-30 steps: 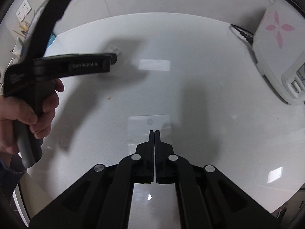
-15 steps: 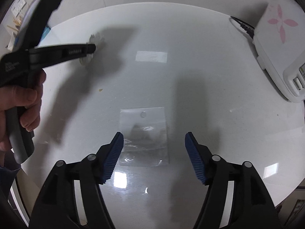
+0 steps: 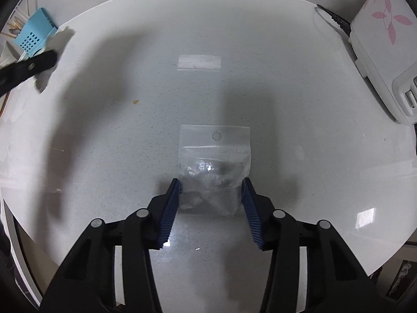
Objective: Collect trash
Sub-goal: 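Grasp the crumpled white tissue with the left tool while the right tool grasps the clear plastic bag, then carry the tissue and clear bag down over the green wastebasket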
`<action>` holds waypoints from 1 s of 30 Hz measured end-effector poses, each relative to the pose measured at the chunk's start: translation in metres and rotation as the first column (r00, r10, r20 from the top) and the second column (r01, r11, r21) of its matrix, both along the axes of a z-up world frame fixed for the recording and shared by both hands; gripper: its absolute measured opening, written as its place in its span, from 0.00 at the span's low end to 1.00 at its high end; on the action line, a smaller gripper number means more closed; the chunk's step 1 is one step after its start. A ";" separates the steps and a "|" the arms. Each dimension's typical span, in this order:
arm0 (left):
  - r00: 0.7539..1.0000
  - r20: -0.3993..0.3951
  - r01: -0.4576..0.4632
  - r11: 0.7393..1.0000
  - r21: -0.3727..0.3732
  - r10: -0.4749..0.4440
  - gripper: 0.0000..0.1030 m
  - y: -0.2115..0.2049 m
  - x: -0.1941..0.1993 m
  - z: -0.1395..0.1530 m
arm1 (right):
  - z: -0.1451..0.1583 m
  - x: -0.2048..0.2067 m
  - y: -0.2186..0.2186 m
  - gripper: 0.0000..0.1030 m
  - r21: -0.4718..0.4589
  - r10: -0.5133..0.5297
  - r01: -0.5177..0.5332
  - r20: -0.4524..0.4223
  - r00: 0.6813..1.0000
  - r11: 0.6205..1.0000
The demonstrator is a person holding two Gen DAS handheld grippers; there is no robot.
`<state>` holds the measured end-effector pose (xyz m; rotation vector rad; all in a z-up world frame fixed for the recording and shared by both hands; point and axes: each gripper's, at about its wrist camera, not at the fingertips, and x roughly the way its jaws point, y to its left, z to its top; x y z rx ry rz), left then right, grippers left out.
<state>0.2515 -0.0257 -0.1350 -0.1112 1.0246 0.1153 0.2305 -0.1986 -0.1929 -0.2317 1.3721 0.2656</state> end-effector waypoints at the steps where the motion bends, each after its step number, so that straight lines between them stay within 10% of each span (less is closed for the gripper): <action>1: 1.000 0.000 -0.001 1.000 -0.003 0.001 0.10 0.005 -0.008 0.004 | 0.000 0.000 0.000 0.39 -0.001 -0.002 0.002 0.000 1.000 1.000; 10: 0.999 0.017 -0.033 0.999 -0.017 0.033 0.10 0.025 -0.060 0.022 | 0.001 0.005 -0.001 0.19 -0.010 -0.029 0.029 0.021 0.999 1.000; 30: 0.994 0.103 -0.037 0.999 -0.040 0.041 0.10 0.044 -0.167 0.056 | 0.094 -0.075 0.008 0.19 0.109 -0.069 0.035 0.322 0.944 0.993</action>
